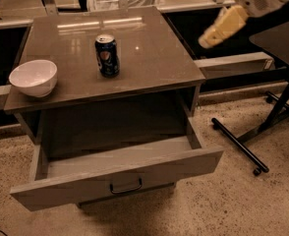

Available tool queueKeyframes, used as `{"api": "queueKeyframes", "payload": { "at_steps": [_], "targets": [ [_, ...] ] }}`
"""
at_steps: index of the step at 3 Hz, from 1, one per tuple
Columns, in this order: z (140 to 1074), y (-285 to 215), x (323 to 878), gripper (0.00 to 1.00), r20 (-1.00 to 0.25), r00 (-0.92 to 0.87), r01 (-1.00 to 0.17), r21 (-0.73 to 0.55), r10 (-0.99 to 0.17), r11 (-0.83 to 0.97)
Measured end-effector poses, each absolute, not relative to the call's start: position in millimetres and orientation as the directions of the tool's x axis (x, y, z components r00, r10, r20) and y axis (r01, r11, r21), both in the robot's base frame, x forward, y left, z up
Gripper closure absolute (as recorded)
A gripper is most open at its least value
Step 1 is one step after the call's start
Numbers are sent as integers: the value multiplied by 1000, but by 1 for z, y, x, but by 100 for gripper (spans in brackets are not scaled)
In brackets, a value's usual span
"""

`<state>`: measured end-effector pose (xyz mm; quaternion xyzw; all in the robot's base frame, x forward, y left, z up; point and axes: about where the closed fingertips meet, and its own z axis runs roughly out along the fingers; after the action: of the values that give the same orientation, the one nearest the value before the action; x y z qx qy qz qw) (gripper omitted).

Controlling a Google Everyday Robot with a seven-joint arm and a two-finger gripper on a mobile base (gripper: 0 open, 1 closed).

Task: Place pepsi can into top drawer

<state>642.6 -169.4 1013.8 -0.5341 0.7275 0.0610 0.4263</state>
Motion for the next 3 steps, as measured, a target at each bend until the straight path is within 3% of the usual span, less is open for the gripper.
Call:
{"api": "queueKeyframes", "payload": {
  "at_steps": [1,2,3],
  "targets": [
    [1030,-111,718,0,-858,95,-827,-351,-505,440],
    [1024,-30,772,0,-916,213,-873,-335,-339,355],
    [1034,-33,777,0,-916,224,-863,-345,-332,369]
  ]
}}
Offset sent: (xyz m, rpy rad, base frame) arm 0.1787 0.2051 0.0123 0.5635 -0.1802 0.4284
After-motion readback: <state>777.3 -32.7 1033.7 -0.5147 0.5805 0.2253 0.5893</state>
